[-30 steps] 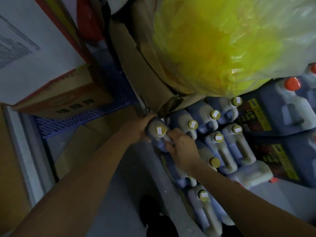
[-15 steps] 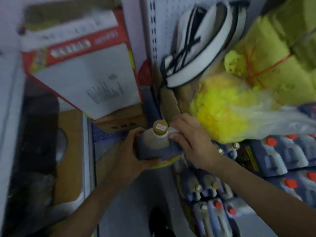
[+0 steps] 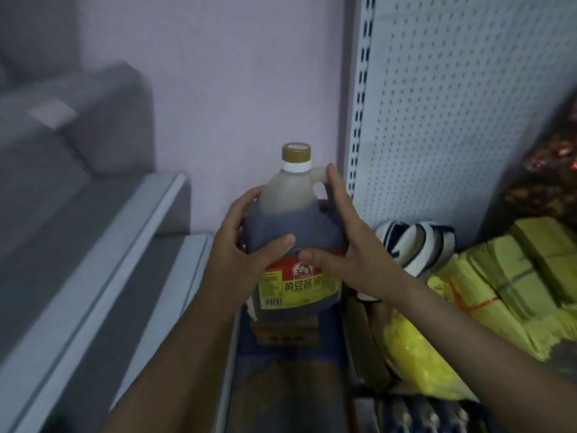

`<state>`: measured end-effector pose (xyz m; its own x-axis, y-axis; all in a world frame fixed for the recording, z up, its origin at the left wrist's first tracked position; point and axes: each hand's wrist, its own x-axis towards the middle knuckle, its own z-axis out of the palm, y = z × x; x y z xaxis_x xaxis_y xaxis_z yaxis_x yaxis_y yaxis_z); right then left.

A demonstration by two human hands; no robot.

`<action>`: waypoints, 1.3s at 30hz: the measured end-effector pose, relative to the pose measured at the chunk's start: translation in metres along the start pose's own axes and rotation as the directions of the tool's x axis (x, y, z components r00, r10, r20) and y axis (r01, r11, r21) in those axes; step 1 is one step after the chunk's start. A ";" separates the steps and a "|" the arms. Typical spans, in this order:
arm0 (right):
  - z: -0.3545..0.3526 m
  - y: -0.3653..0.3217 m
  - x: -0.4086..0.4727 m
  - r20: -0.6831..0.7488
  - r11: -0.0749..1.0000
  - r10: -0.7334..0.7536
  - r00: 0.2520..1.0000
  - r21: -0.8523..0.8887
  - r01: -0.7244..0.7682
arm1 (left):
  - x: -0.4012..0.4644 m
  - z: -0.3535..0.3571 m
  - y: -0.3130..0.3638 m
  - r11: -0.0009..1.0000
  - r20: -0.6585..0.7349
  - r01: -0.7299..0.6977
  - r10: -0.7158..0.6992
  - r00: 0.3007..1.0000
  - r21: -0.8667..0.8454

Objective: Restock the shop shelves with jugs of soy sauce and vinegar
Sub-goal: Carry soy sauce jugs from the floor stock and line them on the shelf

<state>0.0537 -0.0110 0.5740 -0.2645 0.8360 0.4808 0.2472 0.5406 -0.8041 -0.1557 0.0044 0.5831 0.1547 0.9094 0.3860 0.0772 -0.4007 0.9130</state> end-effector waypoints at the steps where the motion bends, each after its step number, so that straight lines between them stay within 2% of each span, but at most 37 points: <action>1: 0.001 -0.019 0.006 -0.015 0.999 -0.032 0.999 0.018 0.032 | -0.001 -0.007 0.018 1.000 -0.005 -0.011 0.011 1.000 -0.005; 5: -0.005 -0.083 0.023 -0.032 0.989 -0.112 0.993 0.097 0.115 | -0.015 -0.017 0.092 0.996 -0.025 -0.088 0.087 0.996 -0.018; 10: -0.025 -0.159 0.017 0.080 0.954 -0.190 0.979 0.249 0.165 | -0.060 -0.006 0.179 0.982 -0.125 -0.186 0.188 0.974 0.033; 16: -0.039 -0.264 -0.026 0.207 0.892 -0.351 0.913 0.369 0.260 | -0.149 0.015 0.287 0.956 -0.319 -0.237 0.282 0.905 0.172; 19: -0.034 -0.320 -0.052 0.291 0.842 -0.412 0.864 0.483 0.239 | -0.207 0.018 0.340 0.940 -0.412 -0.243 0.324 0.851 0.238; 21: -0.024 -0.363 -0.075 0.338 0.787 -0.479 0.810 0.574 0.226 | -0.252 0.017 0.375 0.926 -0.482 -0.241 0.360 0.799 0.291; 24: 0.006 -0.425 -0.105 0.350 0.702 -0.613 0.708 0.653 0.285 | -0.325 0.012 0.428 0.894 -0.565 -0.221 0.422 0.709 0.391; 29: 0.071 -0.534 -0.174 0.379 0.559 -0.762 0.526 0.794 0.238 | -0.463 0.005 0.516 0.861 -0.695 -0.092 0.463 0.550 0.501; 33: 0.119 -0.611 -0.249 0.355 0.422 -0.843 0.404 0.902 0.087 | -0.568 0.015 0.577 0.818 -0.759 0.047 0.508 0.407 0.573; 39: 0.176 -0.699 -0.357 0.348 0.326 -0.901 0.259 0.937 -0.126 | -0.702 0.031 0.635 0.769 -0.787 0.179 0.574 0.229 0.613</action>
<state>-0.1887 -0.7039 0.9024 -0.6157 -0.3031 0.7273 -0.7596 -0.0171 -0.6502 -0.1850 -0.8916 0.8879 -0.6950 0.0660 0.7160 0.6910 -0.2139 0.6905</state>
